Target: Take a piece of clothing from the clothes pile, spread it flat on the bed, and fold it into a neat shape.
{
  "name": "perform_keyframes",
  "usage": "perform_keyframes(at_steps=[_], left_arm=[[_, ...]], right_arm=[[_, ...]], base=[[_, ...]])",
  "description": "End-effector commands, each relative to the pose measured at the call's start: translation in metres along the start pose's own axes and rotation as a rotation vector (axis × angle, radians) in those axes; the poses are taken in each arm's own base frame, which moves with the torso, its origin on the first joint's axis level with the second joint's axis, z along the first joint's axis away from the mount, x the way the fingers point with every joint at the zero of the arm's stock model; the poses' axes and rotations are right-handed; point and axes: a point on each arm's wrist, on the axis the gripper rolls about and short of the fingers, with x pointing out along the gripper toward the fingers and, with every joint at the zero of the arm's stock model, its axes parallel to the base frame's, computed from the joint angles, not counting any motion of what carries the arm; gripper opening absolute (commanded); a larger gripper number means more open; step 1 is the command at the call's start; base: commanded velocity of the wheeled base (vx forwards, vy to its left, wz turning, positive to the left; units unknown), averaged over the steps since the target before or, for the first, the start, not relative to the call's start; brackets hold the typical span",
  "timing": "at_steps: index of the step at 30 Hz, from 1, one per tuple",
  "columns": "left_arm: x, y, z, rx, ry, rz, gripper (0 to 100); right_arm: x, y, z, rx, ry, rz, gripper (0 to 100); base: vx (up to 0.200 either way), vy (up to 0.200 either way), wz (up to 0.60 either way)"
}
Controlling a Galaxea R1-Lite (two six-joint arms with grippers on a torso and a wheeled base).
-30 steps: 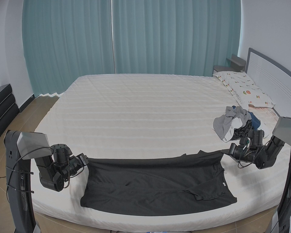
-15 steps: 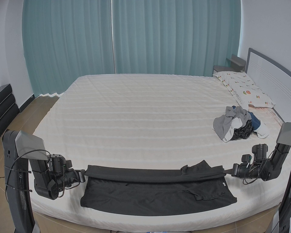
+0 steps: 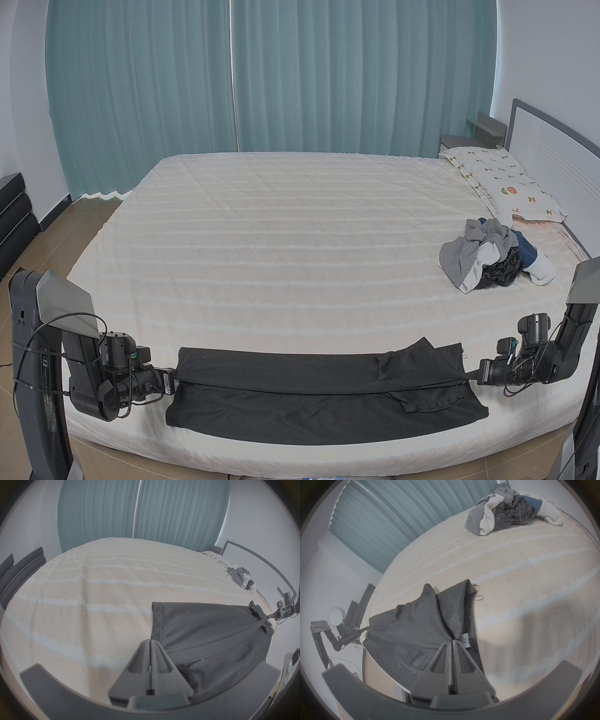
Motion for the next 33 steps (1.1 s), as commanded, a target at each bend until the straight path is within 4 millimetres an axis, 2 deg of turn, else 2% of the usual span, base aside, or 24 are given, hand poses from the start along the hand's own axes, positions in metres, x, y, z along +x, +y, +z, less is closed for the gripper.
perform_keyframes(at_steps=[1, 18, 29, 30, 33], left_arm=[[0.0, -0.002, -0.006, 0.002, 0.026, -0.004, 0], [-0.01, -0.01, -0.01, 0.013, 0.054, -0.023, 0], [-0.012, -0.015, -0.012, 0.023, 0.07, -0.034, 0], [-0.011, -0.015, -0.013, 0.023, 0.071, -0.033, 0], [-0.011, -0.016, -0.013, 0.027, 0.073, -0.035, 0]], right_arm=[[0.003, -0.002, -0.004, 0.002, 0.017, -0.014, 0], [-0.002, -0.009, 0.011, -0.002, -0.047, -0.048, 0], [0.003, -0.01, 0.004, 0.002, -0.015, -0.048, 0], [0.004, -0.01, 0.003, 0.0, -0.012, -0.047, 100], [0.004, -0.011, 0.002, 0.0, -0.009, -0.047, 100]], base=[[0.0, 0.0, 0.0], [0.0, 0.0, 0.0], [0.0, 0.0, 0.0], [0.0, 0.0, 0.0], [0.0, 0.0, 0.0]])
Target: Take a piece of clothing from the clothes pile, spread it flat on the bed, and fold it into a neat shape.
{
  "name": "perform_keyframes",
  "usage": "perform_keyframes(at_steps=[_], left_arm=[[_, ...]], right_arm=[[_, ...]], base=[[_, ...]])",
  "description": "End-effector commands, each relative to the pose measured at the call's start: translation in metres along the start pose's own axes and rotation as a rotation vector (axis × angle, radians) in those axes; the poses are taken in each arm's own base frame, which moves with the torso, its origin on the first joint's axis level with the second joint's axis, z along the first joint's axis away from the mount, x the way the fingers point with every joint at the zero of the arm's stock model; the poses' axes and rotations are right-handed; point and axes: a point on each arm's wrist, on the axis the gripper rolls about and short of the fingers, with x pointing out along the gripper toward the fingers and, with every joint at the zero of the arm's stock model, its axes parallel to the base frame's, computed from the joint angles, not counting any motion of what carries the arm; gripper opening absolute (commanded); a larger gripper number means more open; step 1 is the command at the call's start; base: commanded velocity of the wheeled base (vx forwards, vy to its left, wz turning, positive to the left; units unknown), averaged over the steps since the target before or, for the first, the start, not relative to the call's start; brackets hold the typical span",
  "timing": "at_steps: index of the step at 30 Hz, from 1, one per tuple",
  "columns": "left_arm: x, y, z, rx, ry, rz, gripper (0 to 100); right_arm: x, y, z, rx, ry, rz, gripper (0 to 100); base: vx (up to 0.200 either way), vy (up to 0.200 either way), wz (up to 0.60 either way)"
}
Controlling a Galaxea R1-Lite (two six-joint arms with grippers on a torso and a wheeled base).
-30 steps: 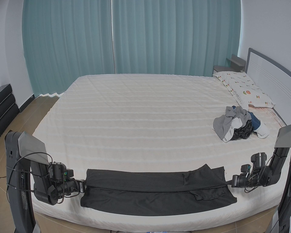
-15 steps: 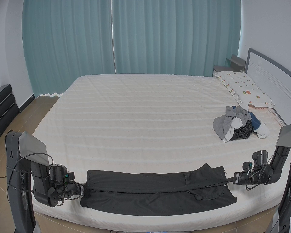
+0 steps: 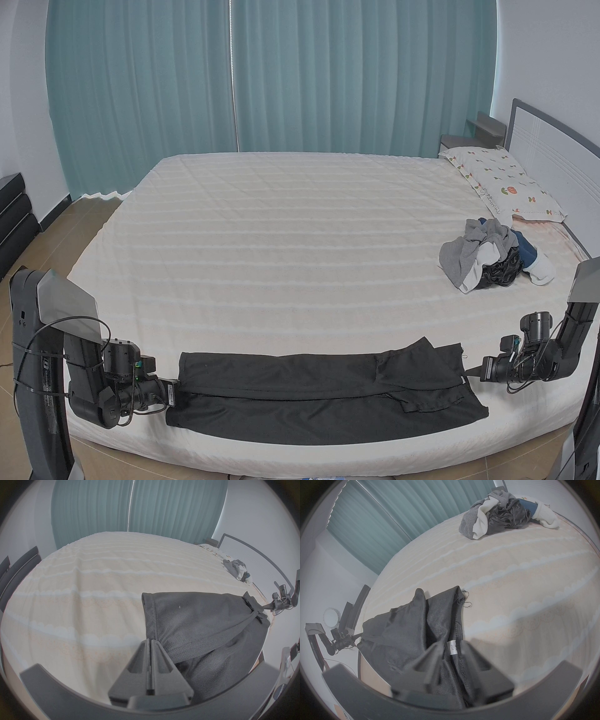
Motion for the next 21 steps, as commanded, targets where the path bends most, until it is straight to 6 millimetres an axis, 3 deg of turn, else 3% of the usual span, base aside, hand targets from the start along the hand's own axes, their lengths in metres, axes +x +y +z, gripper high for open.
perform_keyframes(at_steps=[1, 2, 3, 11, 17, 21], left_arm=[[0.001, 0.0, -0.001, 0.001, 0.003, -0.002, 0], [0.0, 0.0, 0.0, 0.003, 0.0, -0.001, 0], [0.0, 0.0, 0.0, 0.003, 0.0, -0.001, 100], [-0.002, 0.0, 0.003, 0.003, -0.018, -0.002, 100], [-0.012, 0.005, 0.015, -0.009, -0.06, 0.017, 100], [-0.018, 0.009, 0.021, -0.02, -0.087, 0.024, 100]], right_arm=[[0.003, -0.001, -0.003, 0.004, 0.013, 0.001, 100], [0.002, -0.001, -0.002, 0.004, 0.011, 0.004, 100], [0.002, 0.0, -0.002, 0.001, 0.009, 0.007, 100], [-0.008, 0.007, 0.012, 0.012, -0.054, 0.028, 100], [-0.021, 0.029, 0.036, 0.134, -0.148, 0.077, 100], [-0.016, 0.038, 0.038, 0.215, -0.14, 0.104, 100]], base=[[0.0, 0.0, 0.0], [0.0, 0.0, 0.0], [0.0, 0.0, 0.0], [0.0, 0.0, 0.0], [0.0, 0.0, 0.0], [0.0, 0.0, 0.0]])
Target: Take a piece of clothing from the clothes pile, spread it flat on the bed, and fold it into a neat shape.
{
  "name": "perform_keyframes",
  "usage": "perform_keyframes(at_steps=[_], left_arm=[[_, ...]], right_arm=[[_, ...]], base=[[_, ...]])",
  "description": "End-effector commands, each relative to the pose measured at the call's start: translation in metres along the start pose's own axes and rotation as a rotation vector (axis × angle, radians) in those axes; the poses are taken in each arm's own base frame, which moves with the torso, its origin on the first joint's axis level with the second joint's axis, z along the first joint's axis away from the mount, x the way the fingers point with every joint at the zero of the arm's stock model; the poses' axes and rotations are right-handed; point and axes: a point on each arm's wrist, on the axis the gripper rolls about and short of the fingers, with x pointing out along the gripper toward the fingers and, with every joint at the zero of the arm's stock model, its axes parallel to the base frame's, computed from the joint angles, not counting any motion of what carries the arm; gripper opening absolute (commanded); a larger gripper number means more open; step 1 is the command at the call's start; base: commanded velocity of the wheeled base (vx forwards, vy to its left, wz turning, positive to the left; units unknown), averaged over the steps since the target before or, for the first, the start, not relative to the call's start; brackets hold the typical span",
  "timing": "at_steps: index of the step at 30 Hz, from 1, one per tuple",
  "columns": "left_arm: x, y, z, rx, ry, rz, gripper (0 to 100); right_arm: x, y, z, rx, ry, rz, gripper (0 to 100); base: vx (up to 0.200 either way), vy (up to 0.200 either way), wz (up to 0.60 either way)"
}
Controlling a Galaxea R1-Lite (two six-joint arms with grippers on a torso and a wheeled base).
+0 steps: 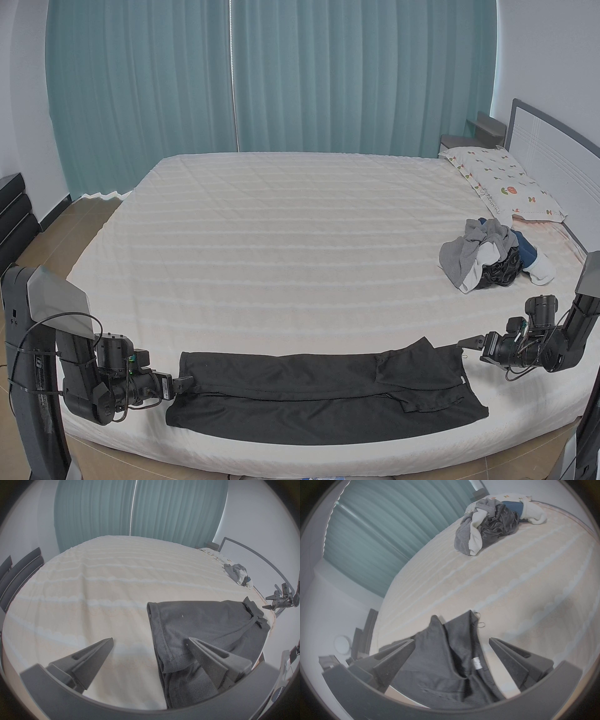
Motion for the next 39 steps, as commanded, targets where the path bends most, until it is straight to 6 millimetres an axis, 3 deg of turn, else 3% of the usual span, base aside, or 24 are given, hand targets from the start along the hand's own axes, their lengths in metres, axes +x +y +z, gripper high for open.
perform_keyframes(at_steps=[1, 4, 8, 12, 19, 27, 39], left_arm=[[-0.009, 0.005, 0.012, -0.011, -0.048, 0.013, 100], [-0.016, 0.011, 0.019, -0.031, -0.079, -0.027, 100], [-0.013, 0.014, 0.025, -0.071, -0.068, -0.025, 100], [0.002, 0.006, 0.054, -0.352, -0.067, -0.064, 100], [0.021, -0.015, 0.079, -0.582, -0.069, -0.146, 100], [0.043, -0.02, 0.066, -0.591, -0.033, -0.128, 100], [0.051, -0.02, 0.052, -0.541, -0.013, -0.037, 100]], right_arm=[[0.0, 0.02, 0.009, 0.023, -0.032, 0.046, 100], [0.014, 0.012, 0.007, 0.073, -0.024, 0.039, 100], [0.017, 0.006, 0.007, 0.106, -0.029, 0.042, 100], [0.024, 0.002, 0.005, 0.149, -0.038, 0.052, 100], [0.034, -0.002, -0.002, 0.159, -0.016, 0.048, 100], [0.034, -0.002, -0.003, 0.169, -0.012, 0.048, 100], [0.034, -0.002, -0.006, 0.165, -0.003, 0.041, 100]], base=[[0.0, 0.0, 0.0], [0.0, 0.0, 0.0], [0.0, 0.0, 0.0], [0.0, 0.0, 0.0], [0.0, 0.0, 0.0], [0.0, 0.0, 0.0], [0.0, 0.0, 0.0]])
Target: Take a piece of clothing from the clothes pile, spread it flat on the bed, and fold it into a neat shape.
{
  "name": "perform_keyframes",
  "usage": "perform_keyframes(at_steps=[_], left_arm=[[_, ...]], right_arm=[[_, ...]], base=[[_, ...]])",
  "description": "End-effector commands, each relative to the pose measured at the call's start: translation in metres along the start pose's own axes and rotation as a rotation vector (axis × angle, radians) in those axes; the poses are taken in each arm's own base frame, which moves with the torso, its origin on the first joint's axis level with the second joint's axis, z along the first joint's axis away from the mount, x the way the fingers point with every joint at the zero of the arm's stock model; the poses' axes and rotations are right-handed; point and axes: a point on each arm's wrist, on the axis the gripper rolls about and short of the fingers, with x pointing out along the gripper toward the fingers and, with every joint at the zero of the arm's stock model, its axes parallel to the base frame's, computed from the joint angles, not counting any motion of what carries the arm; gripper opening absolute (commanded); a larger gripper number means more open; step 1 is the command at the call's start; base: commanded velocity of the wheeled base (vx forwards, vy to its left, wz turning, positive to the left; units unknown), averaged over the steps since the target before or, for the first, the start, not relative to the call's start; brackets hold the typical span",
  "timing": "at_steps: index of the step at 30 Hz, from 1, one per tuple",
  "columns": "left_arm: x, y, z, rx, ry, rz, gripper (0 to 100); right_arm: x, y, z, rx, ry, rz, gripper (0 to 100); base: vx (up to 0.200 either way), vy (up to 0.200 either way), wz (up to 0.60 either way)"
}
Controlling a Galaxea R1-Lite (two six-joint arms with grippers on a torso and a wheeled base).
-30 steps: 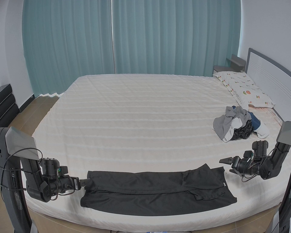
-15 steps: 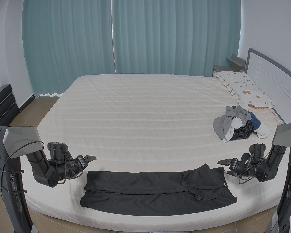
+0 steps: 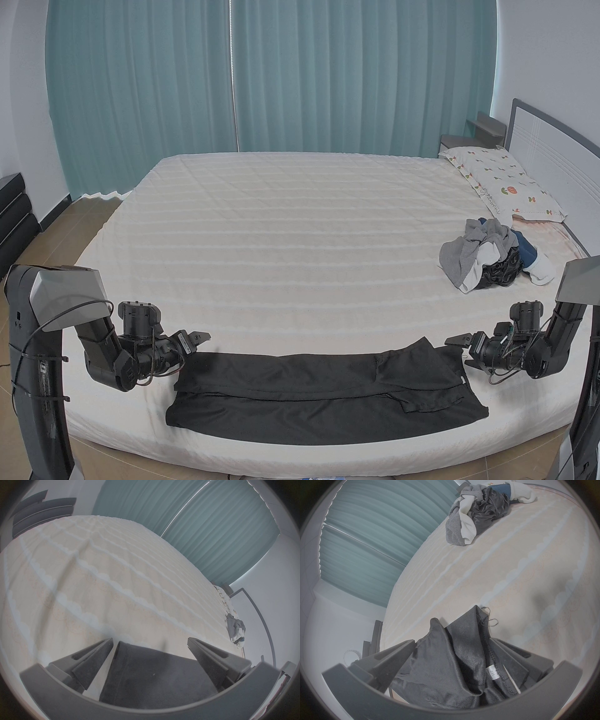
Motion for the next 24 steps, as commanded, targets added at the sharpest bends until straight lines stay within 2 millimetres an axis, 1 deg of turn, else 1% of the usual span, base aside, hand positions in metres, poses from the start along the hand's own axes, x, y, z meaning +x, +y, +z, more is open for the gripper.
perform_keyframes(at_steps=[1, 14, 15, 17, 24], left_arm=[[0.002, 0.005, -0.004, -0.009, 0.016, 0.02, 100], [0.001, 0.007, -0.009, -0.002, 0.018, 0.05, 100], [0.001, 0.007, -0.009, -0.002, 0.018, 0.05, 0], [0.001, 0.007, -0.009, -0.003, 0.018, 0.05, 0], [0.001, 0.008, -0.008, -0.006, 0.012, 0.052, 0]], right_arm=[[0.0, -0.001, -0.001, 0.0, 0.004, -0.003, 100], [0.003, -0.003, -0.002, -0.011, -0.013, 0.002, 100], [0.003, -0.002, -0.002, -0.013, -0.015, 0.003, 100], [0.007, -0.005, -0.003, -0.021, -0.038, 0.005, 100], [0.021, -0.005, -0.009, -0.051, -0.093, -0.055, 100]], base=[[0.0, 0.0, 0.0], [0.0, 0.0, 0.0], [0.0, 0.0, 0.0], [0.0, 0.0, 0.0], [0.0, 0.0, 0.0]])
